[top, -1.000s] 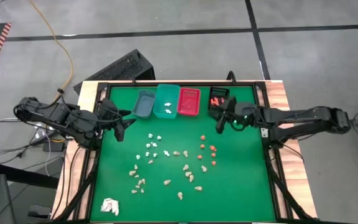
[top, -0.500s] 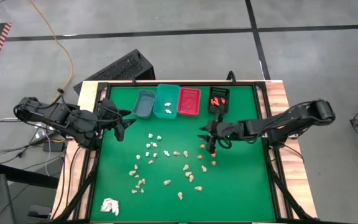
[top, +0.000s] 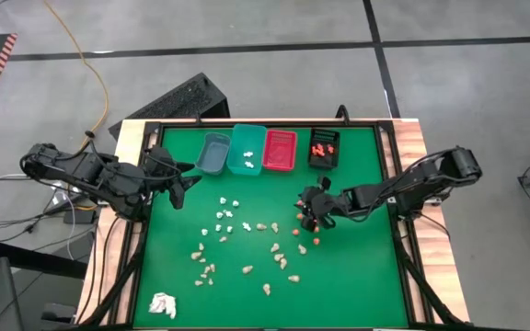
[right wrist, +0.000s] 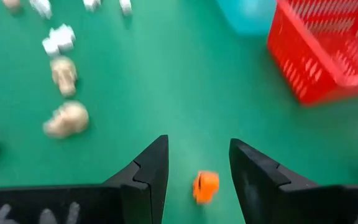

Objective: Sort Halloween decoration
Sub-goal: Put the orange skeleton toy into the black bin

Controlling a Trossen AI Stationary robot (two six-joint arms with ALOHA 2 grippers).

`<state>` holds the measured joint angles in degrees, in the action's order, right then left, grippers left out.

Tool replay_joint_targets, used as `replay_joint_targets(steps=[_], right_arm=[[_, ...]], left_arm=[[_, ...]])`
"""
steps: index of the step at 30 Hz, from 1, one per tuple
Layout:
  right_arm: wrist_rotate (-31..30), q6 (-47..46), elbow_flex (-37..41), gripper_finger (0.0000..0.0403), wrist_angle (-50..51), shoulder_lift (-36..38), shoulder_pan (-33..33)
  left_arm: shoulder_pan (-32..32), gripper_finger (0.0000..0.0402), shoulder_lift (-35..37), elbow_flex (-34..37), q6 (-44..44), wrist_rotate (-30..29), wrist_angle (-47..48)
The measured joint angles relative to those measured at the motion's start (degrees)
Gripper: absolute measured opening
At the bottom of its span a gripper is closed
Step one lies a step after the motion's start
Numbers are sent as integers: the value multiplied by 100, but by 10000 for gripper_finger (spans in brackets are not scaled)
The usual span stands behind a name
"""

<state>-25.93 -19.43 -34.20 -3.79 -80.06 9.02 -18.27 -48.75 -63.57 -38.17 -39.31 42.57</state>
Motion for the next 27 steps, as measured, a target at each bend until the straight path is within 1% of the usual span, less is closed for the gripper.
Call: replay_joint_targets(steps=[5, 8, 10, 16, 23, 27], right_arm=[[-12, -294, 379, 163, -323, 54, -2], [-11, -305, 481, 163, -332, 52, -2], [8, -273, 560, 163, -525, 4, -2], [16, -261, 675, 163, -1065, -315, -38], [47, -309, 675, 163, -1356, -804, -52], [50, -536, 674, 151, -1369, -910, -52]], left_arm=[[-1, 210, -2, 0, 0, -6, 2], [-1, 210, -2, 0, -1, -25, 0], [0, 210, -4, 0, -15, -43, -1], [0, 210, -9, 1, -159, -52, -2], [-1, 210, -9, 2, -173, -55, -2], [-1, 210, -9, 1, -173, -54, -2]])
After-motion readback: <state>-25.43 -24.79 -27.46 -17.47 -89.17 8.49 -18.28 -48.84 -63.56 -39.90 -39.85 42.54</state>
